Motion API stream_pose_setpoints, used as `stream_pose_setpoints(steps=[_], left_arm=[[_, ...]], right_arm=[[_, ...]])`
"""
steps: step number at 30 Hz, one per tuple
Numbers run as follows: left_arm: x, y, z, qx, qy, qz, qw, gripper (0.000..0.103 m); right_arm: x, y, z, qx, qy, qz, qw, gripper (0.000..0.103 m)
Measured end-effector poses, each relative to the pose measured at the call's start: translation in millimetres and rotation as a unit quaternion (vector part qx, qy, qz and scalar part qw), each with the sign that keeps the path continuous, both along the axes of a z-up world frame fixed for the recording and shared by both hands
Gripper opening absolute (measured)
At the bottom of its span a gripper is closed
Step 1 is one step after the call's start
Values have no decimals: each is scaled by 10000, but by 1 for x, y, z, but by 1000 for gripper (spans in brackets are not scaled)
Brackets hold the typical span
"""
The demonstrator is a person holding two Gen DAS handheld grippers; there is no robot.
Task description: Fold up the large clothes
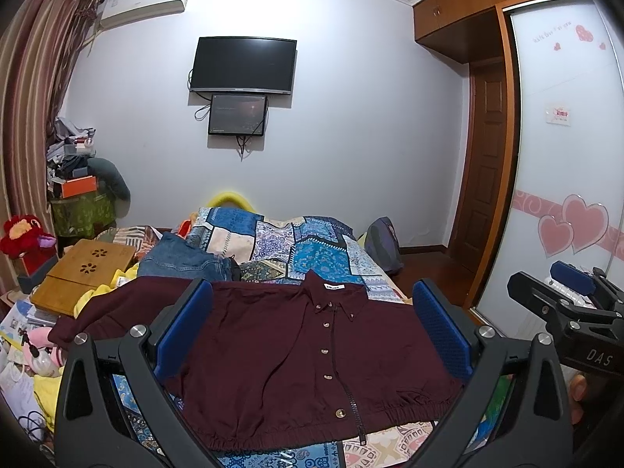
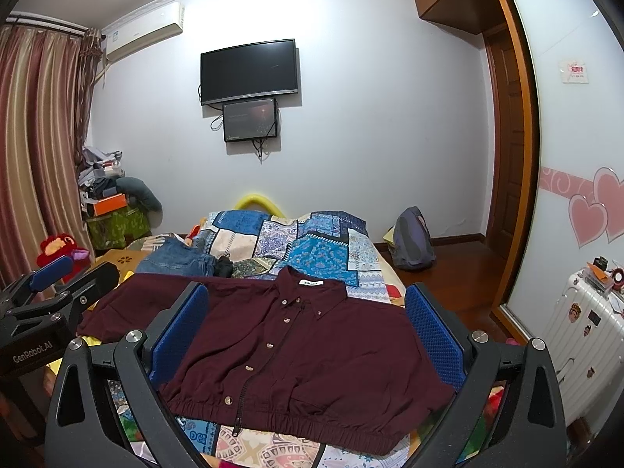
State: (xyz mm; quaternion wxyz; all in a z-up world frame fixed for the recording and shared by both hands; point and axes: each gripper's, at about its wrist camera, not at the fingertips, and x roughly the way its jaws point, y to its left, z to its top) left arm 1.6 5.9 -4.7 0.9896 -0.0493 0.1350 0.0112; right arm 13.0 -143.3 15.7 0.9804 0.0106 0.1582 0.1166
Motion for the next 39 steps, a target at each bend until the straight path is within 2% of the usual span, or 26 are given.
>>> stream_pose_setpoints(steps=[15,20,26,31,39], left_arm=[[20,17,-7,-110,117,97,9998,103],[33,35,-11,-88,147,281,9995,103],[61,77,-22,-126,357,863,9956,103],[82,132,-39,-330,620,1444,9870,103],[104,239,-97,-756,1248,2407,9596,103]], right_arm=[[17,7,-4,-78,99,8,9999,100],[30,13,-6,-144,93,0,9999,100],[55,22,-10,-196,174,-19,9997,100],[79,32,-20,-343,308,-53,9989,100],[123,49,-47,-621,859,-138,9943,100]])
